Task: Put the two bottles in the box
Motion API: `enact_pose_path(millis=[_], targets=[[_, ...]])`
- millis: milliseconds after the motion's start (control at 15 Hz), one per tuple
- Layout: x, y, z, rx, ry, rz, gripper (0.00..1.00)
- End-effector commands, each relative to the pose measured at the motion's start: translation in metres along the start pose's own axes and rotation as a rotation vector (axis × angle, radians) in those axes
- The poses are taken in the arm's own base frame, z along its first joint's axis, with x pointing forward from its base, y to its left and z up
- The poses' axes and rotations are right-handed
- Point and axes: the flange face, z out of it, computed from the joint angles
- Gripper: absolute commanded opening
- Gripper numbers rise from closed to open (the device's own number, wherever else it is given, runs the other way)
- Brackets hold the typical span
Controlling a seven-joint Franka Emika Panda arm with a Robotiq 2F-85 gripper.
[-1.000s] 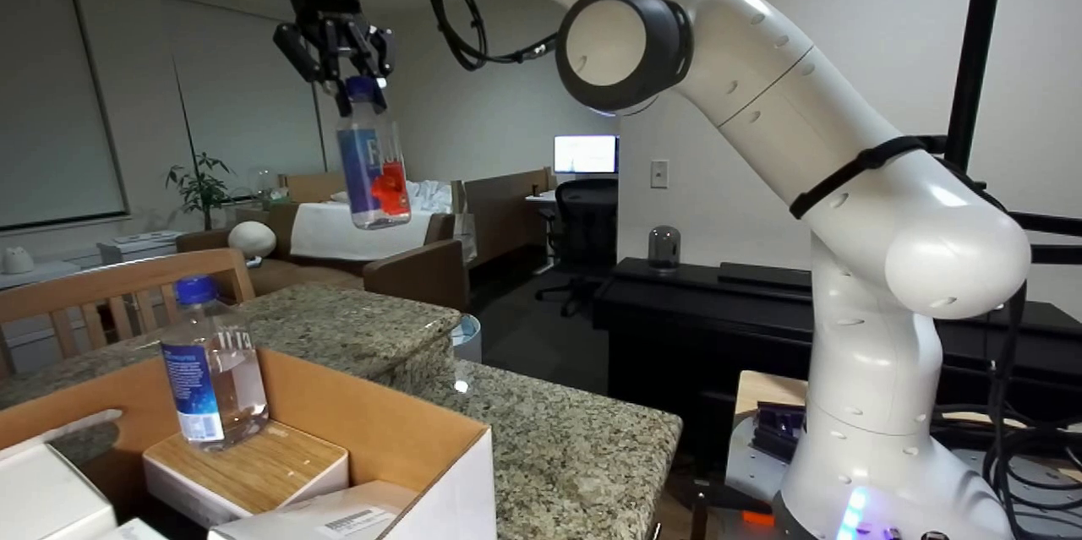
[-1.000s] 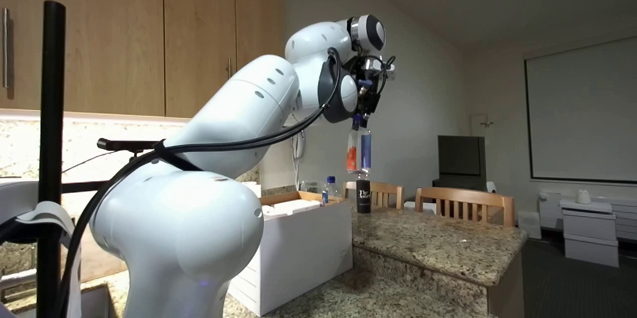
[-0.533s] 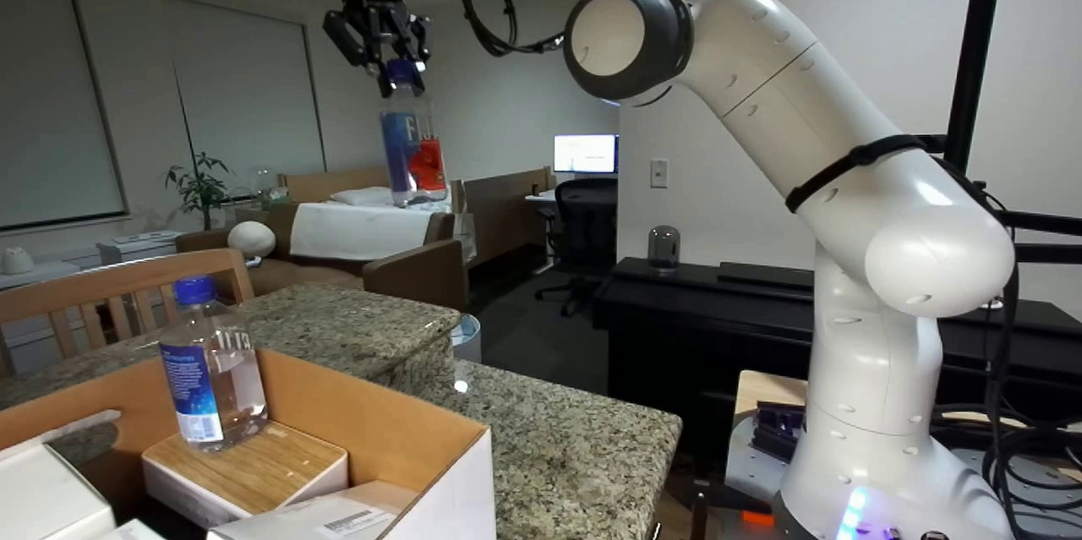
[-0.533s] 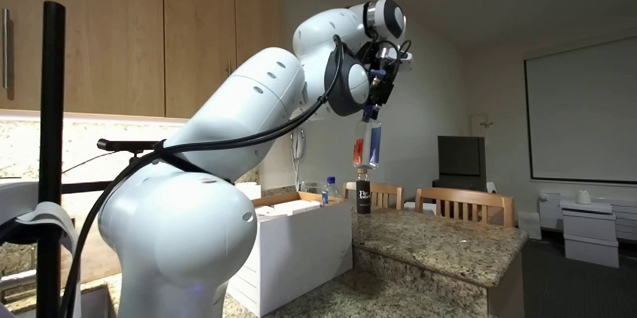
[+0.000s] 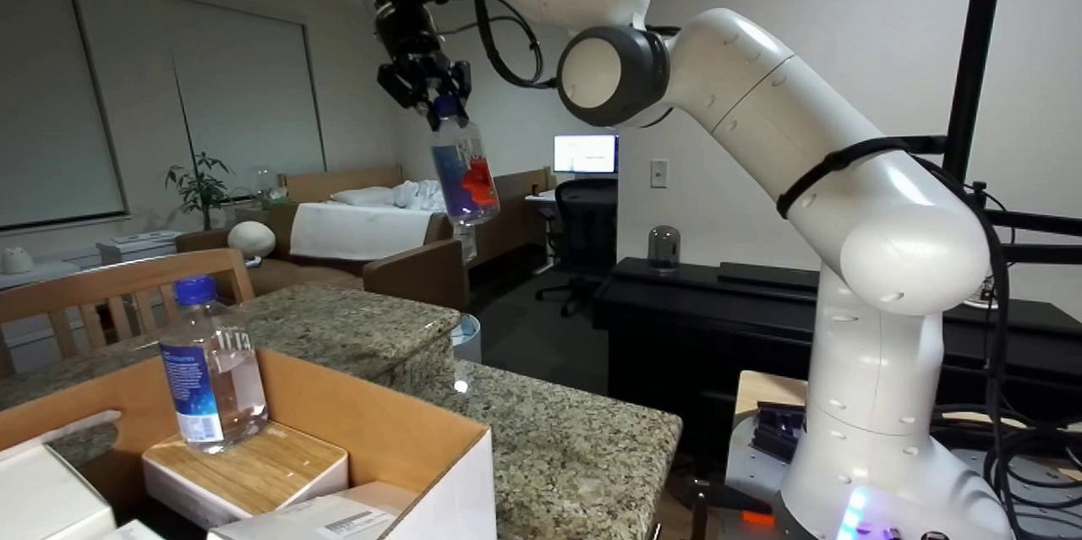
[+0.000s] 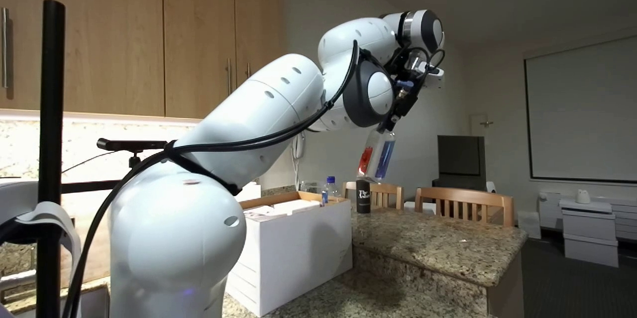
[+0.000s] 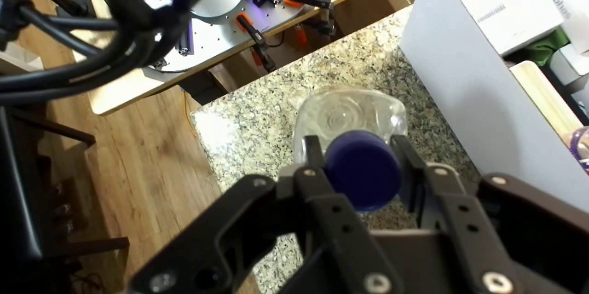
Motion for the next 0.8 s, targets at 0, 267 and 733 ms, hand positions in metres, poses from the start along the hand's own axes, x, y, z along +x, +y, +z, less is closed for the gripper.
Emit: enact_pose_path(millis=[0,267,733], targets=[[-0.003,-0.002,-0.001,-0.004,0.003,-0.005,0.40],[0.017,-0.023,0.006,0.024,0.043,0.005,0.17],[-0.029,-0.068,-0.037,0.131,0.354,-0.052,0.17]])
